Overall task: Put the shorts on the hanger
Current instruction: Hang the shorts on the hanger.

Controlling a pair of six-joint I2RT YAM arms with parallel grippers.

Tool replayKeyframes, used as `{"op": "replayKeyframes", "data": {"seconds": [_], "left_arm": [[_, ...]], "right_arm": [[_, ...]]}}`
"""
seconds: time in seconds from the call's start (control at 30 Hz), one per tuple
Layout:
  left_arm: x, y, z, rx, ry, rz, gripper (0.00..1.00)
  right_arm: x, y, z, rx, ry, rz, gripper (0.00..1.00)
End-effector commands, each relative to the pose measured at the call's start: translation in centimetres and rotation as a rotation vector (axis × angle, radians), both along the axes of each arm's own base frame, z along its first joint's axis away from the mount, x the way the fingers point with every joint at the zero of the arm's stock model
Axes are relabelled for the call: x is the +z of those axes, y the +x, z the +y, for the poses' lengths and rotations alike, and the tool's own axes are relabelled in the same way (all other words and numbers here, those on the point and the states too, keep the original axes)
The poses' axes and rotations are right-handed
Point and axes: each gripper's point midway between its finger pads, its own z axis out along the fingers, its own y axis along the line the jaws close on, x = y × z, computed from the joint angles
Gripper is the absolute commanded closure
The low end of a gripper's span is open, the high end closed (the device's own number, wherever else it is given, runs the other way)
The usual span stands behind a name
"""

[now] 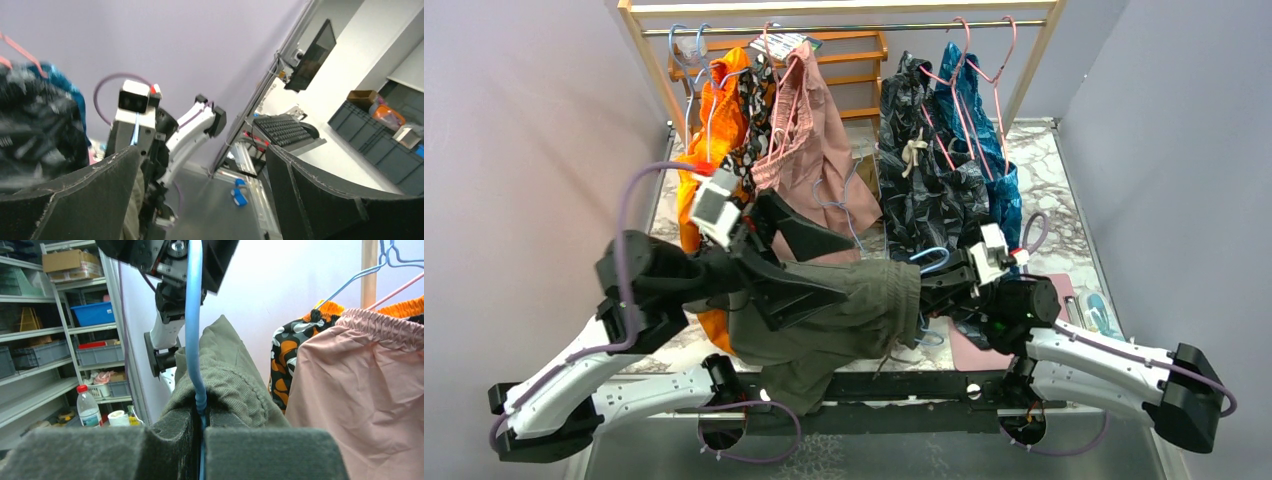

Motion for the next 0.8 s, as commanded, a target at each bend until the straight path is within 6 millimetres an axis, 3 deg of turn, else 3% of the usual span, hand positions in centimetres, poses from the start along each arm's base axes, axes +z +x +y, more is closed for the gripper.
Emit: {"op": "replayKeyframes", "data": {"seconds": [0.0,0.17,0.43,0.63,0.77], "left_arm": [[4.7,-0.7,2.1,0.060,-0.098,-0.218,0.01],[5.3,0.6,1.5,0.131,-0.044,-0.330,0.01],[5.9,-0.2,-1.8,-0.008,-0.010,-0.482,0.01],[2.8,1.2,-4.8,-0.042,0.083,-0.528,0.01],[1.7,1.2,-5.7,-0.083,0.134,-0.578,0.01]], "right_arm": [[4.5,-2.6,-3.3,-0.019,0.125,-0.145,0.99],[6.1,-3.7,-6.0,-0.104,0.115,-0.222,0.99],[6.9,-4.5,-9.3,-0.203,0.123,-0.257,0.99],[5.2,-4.1,-10.2,-0.266,0.071,-0.244,0.99],[4.2,-4.0,-11.2,-0.295,0.084,-0.216,0.99]]}}
